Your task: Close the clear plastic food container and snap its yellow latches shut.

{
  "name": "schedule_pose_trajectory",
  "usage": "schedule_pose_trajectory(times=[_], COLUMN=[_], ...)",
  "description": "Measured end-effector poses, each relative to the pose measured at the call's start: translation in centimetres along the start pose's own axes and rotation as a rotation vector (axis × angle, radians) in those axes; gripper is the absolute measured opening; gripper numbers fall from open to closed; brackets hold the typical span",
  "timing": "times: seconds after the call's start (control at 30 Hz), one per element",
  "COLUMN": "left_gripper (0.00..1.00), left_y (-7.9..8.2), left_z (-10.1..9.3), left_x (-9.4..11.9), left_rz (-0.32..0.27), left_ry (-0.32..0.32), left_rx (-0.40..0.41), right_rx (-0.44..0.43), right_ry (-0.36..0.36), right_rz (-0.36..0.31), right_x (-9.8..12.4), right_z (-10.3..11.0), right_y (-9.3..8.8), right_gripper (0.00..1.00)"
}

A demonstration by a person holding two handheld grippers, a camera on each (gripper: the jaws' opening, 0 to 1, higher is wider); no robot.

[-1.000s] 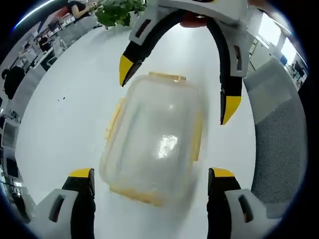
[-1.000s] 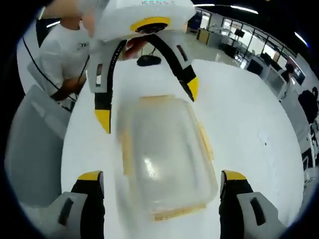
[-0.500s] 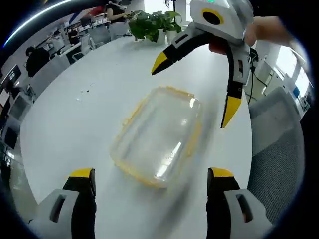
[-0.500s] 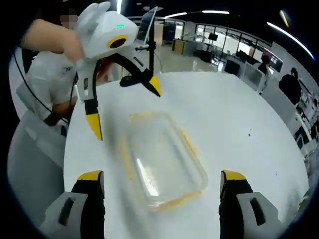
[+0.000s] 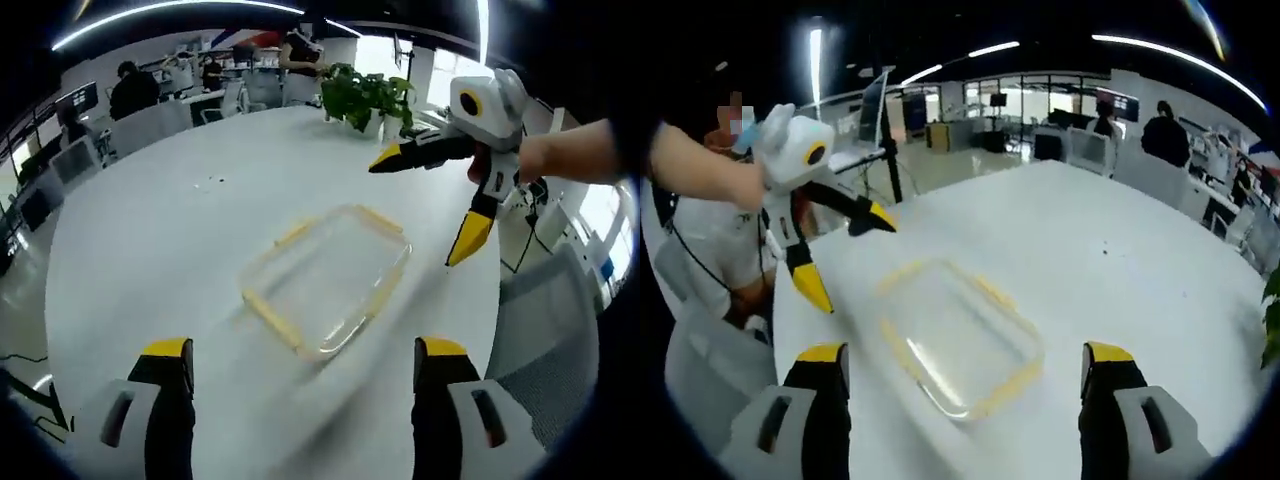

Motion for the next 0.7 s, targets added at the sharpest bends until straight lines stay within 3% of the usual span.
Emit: schedule_pose_trajectory(times=[0.1, 0.3, 0.43, 0.7], left_gripper=[0.91, 0.9, 0.89, 0.89], left_y=[-0.2, -1.1, -1.7, -3.0], left_z=[0.0, 0.3, 0.1, 1.1], left_x=[0.3, 1.0, 1.6, 3.0], left_rz=[-0.04, -0.06, -0.085, -0.202], left_ry=[0.014, 0.024, 0.018, 0.048], left_rx=[0.076, 0.136, 0.189, 0.293], right_rx=[-0.051, -0.118, -0.161, -0.224], right_ry=[-0.03, -0.068, -0.088, -0.127], right_rz=[-0.049, -0.153, -0.187, -0.254], right_x=[0.5, 1.5, 2.1, 3.7], right_z=[0.0, 0.1, 0.1, 0.1], right_y=[0.0, 0.3, 0.4, 0.1], right_gripper=[0.96, 0.96, 0.96, 0.96])
Point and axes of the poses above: the point that each gripper's makers call its tool centre point, and the gripper's own axes: x roughly backward along the fingers, z roughly to its left, y roughly out of its top, the point moved 6 cm from there along x, roughly backward along the fingers, and after that the axes turned 4 degrees about y, right-handed, at the moved point
